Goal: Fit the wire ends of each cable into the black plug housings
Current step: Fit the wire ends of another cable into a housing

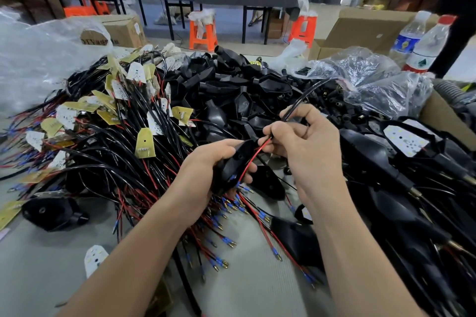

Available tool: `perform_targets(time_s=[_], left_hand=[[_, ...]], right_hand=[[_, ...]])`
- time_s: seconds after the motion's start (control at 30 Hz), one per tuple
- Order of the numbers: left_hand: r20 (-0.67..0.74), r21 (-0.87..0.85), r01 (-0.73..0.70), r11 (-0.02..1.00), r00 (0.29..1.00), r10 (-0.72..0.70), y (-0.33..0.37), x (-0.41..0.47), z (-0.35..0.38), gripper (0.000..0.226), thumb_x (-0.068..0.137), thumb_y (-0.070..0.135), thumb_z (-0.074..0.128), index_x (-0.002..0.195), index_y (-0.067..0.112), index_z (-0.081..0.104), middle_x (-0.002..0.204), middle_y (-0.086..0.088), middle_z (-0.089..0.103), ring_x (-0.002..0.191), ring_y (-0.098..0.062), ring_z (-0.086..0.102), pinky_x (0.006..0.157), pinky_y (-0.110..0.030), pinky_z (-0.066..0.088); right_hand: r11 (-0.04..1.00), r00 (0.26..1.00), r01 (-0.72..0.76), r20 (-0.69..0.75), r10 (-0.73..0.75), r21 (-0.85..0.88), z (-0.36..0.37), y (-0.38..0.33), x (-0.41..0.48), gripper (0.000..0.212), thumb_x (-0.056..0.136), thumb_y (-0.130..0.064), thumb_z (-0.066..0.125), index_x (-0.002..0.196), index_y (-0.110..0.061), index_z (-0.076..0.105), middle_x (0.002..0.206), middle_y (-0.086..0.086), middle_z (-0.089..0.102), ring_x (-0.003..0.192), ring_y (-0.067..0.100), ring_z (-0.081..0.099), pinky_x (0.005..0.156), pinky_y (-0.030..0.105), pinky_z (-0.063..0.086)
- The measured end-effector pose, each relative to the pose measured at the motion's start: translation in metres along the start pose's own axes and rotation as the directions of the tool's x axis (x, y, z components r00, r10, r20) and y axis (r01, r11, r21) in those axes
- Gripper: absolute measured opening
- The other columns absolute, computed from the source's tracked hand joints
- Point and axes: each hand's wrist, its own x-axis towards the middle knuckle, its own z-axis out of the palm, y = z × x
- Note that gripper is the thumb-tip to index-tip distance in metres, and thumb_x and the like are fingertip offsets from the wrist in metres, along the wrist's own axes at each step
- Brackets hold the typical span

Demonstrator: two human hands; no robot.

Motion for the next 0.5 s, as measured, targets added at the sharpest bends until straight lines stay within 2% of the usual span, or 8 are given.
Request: perform_targets(time_s=[0.07,0.13,0.23,0.3,0.5], left_hand=[[0.034,0.031,-0.022,0.999,0.999,0.021,-0.0013,-0.0009,-0.0028,0.041,0.083,0.027,0.051,0.114,0.014,0.077,0.102,-0.023,0.076,0.083,-0.029,0.074,0.053,-0.031,0.054],[0.036,0.078,-0.028,0.997,0.999,0.025,-0.0006,0.0008,-0.0029,0.038,0.084,0.026,0.054,0.111,0.017,0.079,0.104,-0.021,0.077,0.089,-0.031,0.075,0.068,-0.037,0.061],[0.048,0.072,-0.042,0.997,0.998,0.038,-0.0023,0.0019,-0.0048,0.036,0.087,0.025,0.054,0.113,0.017,0.079,0.106,-0.023,0.076,0.095,-0.036,0.075,0.090,-0.047,0.061],[0.055,0.060,-0.047,0.997,0.998,0.043,-0.0016,0.0021,-0.0042,0.037,0.090,0.024,0.053,0.116,0.016,0.078,0.108,-0.023,0.076,0.098,-0.038,0.075,0.092,-0.046,0.061],[0.095,-0.099,-0.033,0.995,0.995,0.042,-0.0006,0.0004,-0.0021,0.036,0.097,0.020,0.049,0.122,0.010,0.074,0.112,-0.028,0.074,0.102,-0.041,0.074,0.082,-0.040,0.062]], right_hand=[[0.999,0.999,0.036,-0.027,-0.037,-0.030,-0.0006,0.0000,0.0006,0.019,0.094,0.009,0.059,0.092,-0.009,0.056,0.074,0.014,0.074,0.062,0.023,0.070,0.060,0.027,0.057],[0.999,0.997,0.051,-0.055,-0.052,-0.019,-0.0018,-0.0003,0.0017,0.020,0.094,0.010,0.058,0.092,-0.010,0.055,0.073,0.014,0.074,0.060,0.023,0.070,0.058,0.026,0.056],[0.999,0.996,0.050,-0.072,-0.050,0.010,-0.0032,0.0000,0.0029,0.022,0.093,0.010,0.058,0.092,-0.012,0.055,0.072,0.012,0.074,0.058,0.023,0.069,0.058,0.025,0.056],[0.999,0.996,0.048,-0.078,-0.047,0.015,-0.0030,0.0008,0.0030,0.022,0.093,0.010,0.058,0.092,-0.012,0.055,0.072,0.012,0.074,0.058,0.023,0.069,0.058,0.025,0.056],[0.997,0.994,0.071,-0.087,-0.072,-0.010,-0.0008,0.0023,0.0014,0.023,0.092,0.007,0.059,0.089,-0.015,0.056,0.074,0.014,0.075,0.061,0.024,0.071,0.059,0.027,0.057]])
